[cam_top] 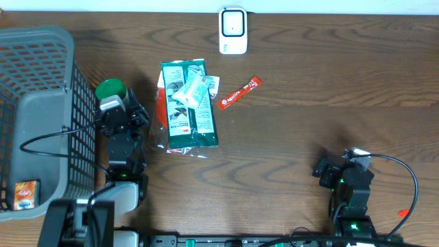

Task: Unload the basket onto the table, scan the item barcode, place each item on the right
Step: 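Lower the jar onto the table left of the gloves bag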

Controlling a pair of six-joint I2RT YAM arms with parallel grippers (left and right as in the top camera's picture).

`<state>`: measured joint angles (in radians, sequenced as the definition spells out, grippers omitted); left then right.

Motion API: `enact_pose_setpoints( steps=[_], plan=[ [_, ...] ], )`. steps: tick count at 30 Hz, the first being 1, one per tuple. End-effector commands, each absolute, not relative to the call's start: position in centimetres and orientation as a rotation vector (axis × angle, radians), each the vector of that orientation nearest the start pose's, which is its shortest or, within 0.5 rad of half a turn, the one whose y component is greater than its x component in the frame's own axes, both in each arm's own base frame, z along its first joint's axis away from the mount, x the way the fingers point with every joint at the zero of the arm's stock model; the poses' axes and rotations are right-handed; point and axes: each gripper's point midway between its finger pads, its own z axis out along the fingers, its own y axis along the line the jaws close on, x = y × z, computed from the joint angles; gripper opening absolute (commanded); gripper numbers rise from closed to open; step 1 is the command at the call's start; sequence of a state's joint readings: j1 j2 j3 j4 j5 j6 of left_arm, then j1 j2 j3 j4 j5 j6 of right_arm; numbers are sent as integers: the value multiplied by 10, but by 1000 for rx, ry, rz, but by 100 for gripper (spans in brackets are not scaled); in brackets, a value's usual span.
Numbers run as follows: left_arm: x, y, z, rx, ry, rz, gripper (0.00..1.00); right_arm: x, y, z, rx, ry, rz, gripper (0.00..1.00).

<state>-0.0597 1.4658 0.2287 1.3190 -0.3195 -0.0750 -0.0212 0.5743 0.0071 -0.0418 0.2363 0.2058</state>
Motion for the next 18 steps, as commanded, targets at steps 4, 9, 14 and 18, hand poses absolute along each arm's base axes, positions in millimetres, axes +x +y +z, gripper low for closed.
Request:
enact_pose_setpoints(
  steps=[4,9,14,18],
  plan=[
    [377,34,159,-278,1495,137,13,232,-49,37,361,2139,-199,99],
    [387,33,135,-274,1544,147,16,232,-49,36,361,2142,-200,99],
    [397,33,115,-270,1592,157,15,231,-50,35,357,2147,-203,99],
    [404,32,104,-268,1613,161,15,229,-50,30,360,2171,-214,99]
  ],
)
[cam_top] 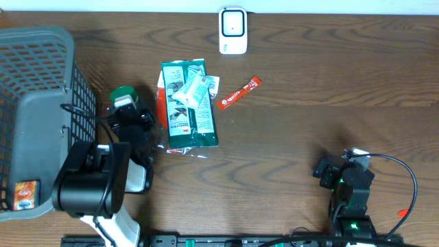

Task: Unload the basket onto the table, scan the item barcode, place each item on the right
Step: 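Lower the jar onto the table left of the gloves bag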

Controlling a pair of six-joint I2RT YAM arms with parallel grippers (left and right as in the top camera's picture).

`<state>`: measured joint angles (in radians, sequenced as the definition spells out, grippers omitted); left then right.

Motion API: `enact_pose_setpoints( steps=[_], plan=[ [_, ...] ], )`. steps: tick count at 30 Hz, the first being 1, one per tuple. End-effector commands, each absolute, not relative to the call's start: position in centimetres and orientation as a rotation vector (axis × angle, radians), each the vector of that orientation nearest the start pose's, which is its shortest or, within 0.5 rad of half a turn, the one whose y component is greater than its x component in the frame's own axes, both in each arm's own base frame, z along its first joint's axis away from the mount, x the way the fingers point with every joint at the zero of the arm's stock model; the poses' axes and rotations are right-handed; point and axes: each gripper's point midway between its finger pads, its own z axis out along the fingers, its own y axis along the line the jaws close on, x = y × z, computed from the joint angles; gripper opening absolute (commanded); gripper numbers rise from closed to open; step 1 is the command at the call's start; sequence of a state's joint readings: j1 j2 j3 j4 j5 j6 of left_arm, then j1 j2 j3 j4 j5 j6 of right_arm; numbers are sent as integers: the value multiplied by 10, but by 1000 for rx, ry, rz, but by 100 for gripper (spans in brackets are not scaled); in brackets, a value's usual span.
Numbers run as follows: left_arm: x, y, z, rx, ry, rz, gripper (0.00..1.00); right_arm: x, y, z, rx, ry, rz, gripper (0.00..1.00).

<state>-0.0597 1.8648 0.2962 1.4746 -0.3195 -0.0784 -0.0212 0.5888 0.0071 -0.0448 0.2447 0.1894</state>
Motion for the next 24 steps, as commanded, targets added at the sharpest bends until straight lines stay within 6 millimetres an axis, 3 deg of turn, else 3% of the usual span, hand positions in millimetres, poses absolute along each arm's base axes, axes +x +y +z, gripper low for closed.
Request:
enact_pose_setpoints(
  steps=[1,12,24],
  plan=[
    [406,32,102,-267,1618,162,15,229,-51,29,363,2174,-222,99],
    [424,31,57,-259,1706,180,15,226,-55,24,375,2194,-253,99],
    [423,31,39,-254,1760,191,17,227,-56,26,377,2185,-254,99]
  ],
)
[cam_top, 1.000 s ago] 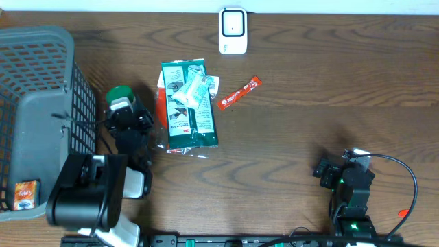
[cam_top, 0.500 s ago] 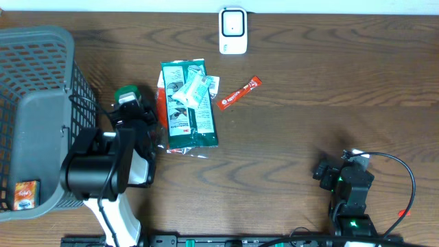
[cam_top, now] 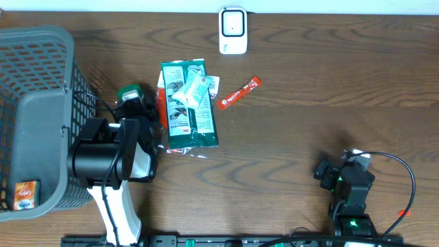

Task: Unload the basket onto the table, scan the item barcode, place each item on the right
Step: 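Lower the jar onto the table left of the gloves bag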

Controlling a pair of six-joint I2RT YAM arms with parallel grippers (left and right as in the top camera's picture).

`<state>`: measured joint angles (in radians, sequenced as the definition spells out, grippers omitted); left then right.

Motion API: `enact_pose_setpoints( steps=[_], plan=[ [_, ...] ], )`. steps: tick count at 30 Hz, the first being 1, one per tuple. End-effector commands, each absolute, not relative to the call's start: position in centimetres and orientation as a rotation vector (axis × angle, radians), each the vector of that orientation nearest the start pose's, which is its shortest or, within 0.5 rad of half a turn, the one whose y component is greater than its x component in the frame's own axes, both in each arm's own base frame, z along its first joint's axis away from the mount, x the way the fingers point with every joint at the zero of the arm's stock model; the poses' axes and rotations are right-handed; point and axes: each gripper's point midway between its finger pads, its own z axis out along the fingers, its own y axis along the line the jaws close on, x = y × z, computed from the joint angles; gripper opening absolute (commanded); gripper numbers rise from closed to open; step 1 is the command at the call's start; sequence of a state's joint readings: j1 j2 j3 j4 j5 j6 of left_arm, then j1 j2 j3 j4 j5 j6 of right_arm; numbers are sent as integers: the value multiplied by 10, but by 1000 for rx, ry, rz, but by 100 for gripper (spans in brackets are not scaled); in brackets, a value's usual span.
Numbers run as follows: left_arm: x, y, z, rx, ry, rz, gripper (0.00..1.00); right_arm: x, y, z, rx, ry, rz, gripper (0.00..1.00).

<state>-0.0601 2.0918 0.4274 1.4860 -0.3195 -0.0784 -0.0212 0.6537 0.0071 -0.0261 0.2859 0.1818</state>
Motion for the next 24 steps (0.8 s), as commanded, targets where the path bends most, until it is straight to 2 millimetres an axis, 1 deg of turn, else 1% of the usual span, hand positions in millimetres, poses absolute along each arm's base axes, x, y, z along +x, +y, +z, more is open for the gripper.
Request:
enact_pose_setpoints(
  steps=[1,3,5,8,12,15,18,23,24],
  plan=[
    [423,31,37,-254,1769,193,17,228,-56,26,377,2183,-254,99],
    [422,31,34,-252,1783,196,17,228,-56,27,377,2182,-255,99],
    [422,31,32,-251,1792,198,28,228,-57,27,381,2180,-262,99],
    [422,31,32,-251,1791,198,31,227,-58,27,383,2179,-266,99],
    [422,31,32,-251,1792,198,39,227,-58,27,384,2179,-269,99],
    [422,31,32,-251,1792,198,42,227,-58,27,384,2179,-269,99],
    [422,31,32,-251,1792,198,49,227,-58,27,384,2179,-270,99],
    [422,31,32,-251,1792,198,53,227,-58,27,384,2179,-270,99],
    [422,31,32,-251,1792,198,55,227,-58,27,384,2180,-270,99]
  ],
)
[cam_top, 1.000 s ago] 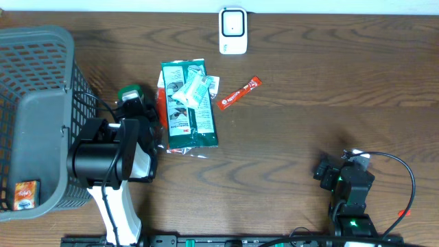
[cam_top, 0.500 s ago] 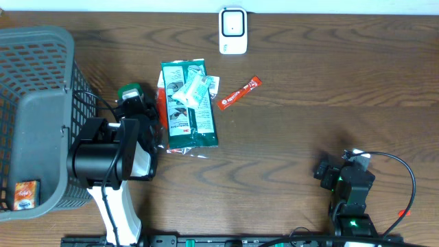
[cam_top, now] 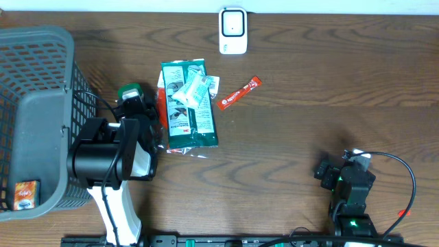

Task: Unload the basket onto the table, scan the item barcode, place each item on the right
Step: 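Lower the jar onto the table left of the gloves bag, then open the left gripper and release the jar upright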

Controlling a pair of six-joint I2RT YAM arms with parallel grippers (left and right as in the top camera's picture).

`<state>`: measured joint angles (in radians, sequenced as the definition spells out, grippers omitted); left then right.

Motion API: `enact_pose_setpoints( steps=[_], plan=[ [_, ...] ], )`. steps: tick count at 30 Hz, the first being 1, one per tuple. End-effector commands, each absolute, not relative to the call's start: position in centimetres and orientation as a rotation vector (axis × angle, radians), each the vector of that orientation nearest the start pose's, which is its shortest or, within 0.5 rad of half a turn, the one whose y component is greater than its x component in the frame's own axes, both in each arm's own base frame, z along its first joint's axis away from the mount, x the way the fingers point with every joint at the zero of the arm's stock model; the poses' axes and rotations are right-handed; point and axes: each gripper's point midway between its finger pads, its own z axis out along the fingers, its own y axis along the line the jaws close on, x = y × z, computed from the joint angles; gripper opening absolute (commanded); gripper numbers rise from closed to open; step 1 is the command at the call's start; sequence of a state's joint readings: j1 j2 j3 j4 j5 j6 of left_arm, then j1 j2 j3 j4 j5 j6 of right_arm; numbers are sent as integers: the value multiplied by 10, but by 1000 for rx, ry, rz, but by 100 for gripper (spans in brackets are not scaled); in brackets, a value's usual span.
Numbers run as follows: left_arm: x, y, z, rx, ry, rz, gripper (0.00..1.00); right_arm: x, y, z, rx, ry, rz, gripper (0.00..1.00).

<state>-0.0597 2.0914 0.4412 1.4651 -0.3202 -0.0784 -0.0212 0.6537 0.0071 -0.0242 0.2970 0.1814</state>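
Observation:
A white barcode scanner (cam_top: 233, 31) stands at the far edge of the table. In the middle lies a pile of items: a green packet (cam_top: 189, 106), a white tube (cam_top: 193, 89) on top of it, and a red sachet (cam_top: 241, 92) to its right. My left gripper (cam_top: 147, 123) sits at the pile's left edge, over the clear wrapper there. Its fingers are dark and run together from above. My right gripper (cam_top: 322, 169) rests low at the front right, far from the items, its fingers together.
A grey mesh basket (cam_top: 41, 48) fills the left side, with an orange packet (cam_top: 24, 194) in its near corner. My left arm (cam_top: 110, 161) reaches along the basket's right wall. A cable loops beside the right arm.
At first my left arm was folded at the front left, its gripper beside the basket wall. Then the arm was stretched out and the gripper stood further right. By the last earlier moment it had reached the pile's left edge, where it stays. The right arm has not moved.

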Motion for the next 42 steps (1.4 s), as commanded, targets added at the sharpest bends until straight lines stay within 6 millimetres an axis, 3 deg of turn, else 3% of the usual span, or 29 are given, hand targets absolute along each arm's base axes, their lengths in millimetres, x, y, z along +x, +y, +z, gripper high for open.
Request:
enact_pose_setpoints(
  steps=[1,8,18,29,36,37,42],
  plan=[
    [422,31,32,-251,1792,198,55,227,-58,27,384,2179,-270,99],
    [423,31,36,-253,1776,195,56,226,-59,26,388,2182,-280,99],
    [428,31,69,-266,1636,167,55,225,-61,26,393,2186,-293,99],
    [429,31,68,-265,1640,167,62,225,-62,26,395,2185,-297,99],
    [431,31,71,-266,1629,165,75,225,-62,26,395,2185,-297,99],
    [431,31,71,-266,1629,165,82,225,-62,26,395,2185,-297,99],
    [431,31,71,-266,1630,165,83,225,-62,26,395,2184,-297,99]
  ],
)
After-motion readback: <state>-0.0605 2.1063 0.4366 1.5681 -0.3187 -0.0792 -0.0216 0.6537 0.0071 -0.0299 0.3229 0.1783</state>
